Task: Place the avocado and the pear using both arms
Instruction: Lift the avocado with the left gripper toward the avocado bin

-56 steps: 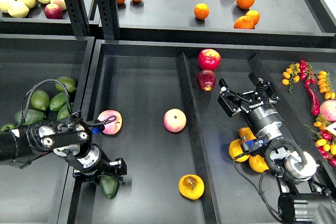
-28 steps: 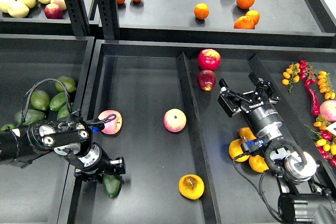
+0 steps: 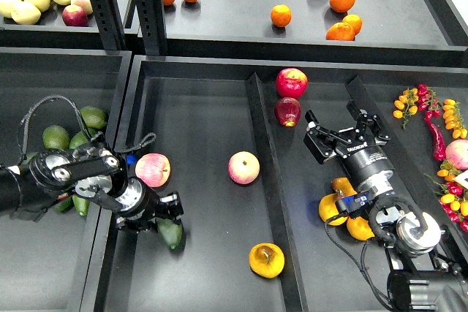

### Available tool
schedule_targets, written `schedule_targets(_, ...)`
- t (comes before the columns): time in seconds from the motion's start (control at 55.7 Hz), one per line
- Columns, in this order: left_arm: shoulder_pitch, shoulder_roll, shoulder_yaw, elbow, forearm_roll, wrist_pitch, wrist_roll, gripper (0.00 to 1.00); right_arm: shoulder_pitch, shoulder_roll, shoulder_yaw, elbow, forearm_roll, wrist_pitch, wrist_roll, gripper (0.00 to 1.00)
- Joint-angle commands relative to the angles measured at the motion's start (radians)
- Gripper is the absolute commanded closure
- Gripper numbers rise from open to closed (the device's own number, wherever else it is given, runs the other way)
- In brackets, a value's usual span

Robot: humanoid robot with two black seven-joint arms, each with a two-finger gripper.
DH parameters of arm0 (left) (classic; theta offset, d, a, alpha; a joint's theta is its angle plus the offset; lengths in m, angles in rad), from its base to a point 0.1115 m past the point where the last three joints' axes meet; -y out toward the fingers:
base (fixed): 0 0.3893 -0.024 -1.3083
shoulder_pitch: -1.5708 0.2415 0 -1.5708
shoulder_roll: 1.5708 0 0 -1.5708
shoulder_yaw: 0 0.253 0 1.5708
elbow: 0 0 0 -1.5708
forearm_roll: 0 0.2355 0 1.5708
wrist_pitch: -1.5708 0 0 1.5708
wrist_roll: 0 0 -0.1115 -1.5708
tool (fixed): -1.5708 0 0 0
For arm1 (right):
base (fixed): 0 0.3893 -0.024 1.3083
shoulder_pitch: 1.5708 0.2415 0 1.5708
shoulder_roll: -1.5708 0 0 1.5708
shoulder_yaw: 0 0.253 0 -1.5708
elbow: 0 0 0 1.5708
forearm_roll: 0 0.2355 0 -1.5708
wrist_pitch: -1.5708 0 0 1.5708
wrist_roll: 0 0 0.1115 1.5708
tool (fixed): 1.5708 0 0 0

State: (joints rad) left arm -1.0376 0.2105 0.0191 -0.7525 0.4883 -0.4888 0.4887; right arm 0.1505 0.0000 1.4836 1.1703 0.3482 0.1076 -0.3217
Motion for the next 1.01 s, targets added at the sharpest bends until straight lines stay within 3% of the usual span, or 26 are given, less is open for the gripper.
schedule_targets(0.0,-0.056,0.062,-0.070,0.007,-0.008,0.000,0.000,0.84,0.001,0.000,0.000,0.002,0.000,0.001,0.000,0.00)
schedule_targets(0.198,-0.128,0.199,-0.079,0.022,-0.066,0.000,0.000,0.83,0.000,0.000,0.000,0.005,0.000,0.000,0.000,0.00)
schedule_targets(0.449,-0.119,0.319,-0.076,0.091,-0.063,0.000,0.000,0.82,0.000,0.000,-0.005,0.005,0.000,0.001,0.000,0.00)
schedule_targets(0.629,-0.059,0.310,-0.079,0.165,-0.057,0.000,0.000,0.82,-0.002,0.000,-0.006,0.006,0.000,0.001,0.000,0.00)
schedule_targets(0.988,0.034,0.138,-0.085,0.338,-0.028,0.000,0.000,0.80,-0.016,0.000,-0.009,0.011,0.000,0.003,0.000,0.00)
